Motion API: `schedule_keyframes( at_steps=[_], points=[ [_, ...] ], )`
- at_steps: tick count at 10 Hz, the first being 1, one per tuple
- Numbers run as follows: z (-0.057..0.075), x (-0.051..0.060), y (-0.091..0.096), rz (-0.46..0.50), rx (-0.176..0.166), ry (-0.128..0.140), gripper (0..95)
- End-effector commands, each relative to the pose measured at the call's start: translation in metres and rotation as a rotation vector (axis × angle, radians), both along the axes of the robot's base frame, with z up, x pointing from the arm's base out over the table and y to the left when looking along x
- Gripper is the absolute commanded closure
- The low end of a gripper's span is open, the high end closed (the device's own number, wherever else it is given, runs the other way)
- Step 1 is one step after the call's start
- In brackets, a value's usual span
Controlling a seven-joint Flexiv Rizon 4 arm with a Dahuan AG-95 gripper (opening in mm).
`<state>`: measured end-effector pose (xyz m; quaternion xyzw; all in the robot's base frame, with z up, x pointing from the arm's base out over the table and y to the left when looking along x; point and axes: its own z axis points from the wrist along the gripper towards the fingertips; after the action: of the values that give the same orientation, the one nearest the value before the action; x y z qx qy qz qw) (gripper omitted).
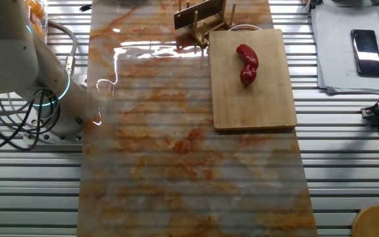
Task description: Chop the chili peppers
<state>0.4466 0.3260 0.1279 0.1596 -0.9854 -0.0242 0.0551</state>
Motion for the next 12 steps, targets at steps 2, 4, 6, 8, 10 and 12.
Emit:
schedule_keyframes(
  at_steps=[2,4,6,8,10,12],
  points=[
    [-0.01,-0.01,-0.006,0.005,0.005,-0.011,76.0],
    [-0.017,-0.011,-0.006,-0.002,0.011,-0.024,76.0],
    [-0.018,-0.012,-0.003,-0.001,0.016,-0.03,76.0],
    [-0.019,-0.012,0.001,-0.006,0.014,-0.033,76.0],
    [-0.021,-0.012,0.002,0.003,0.018,-0.036,76.0],
    [-0.024,-0.011,0.003,0.017,0.02,-0.036,76.0]
  ],
)
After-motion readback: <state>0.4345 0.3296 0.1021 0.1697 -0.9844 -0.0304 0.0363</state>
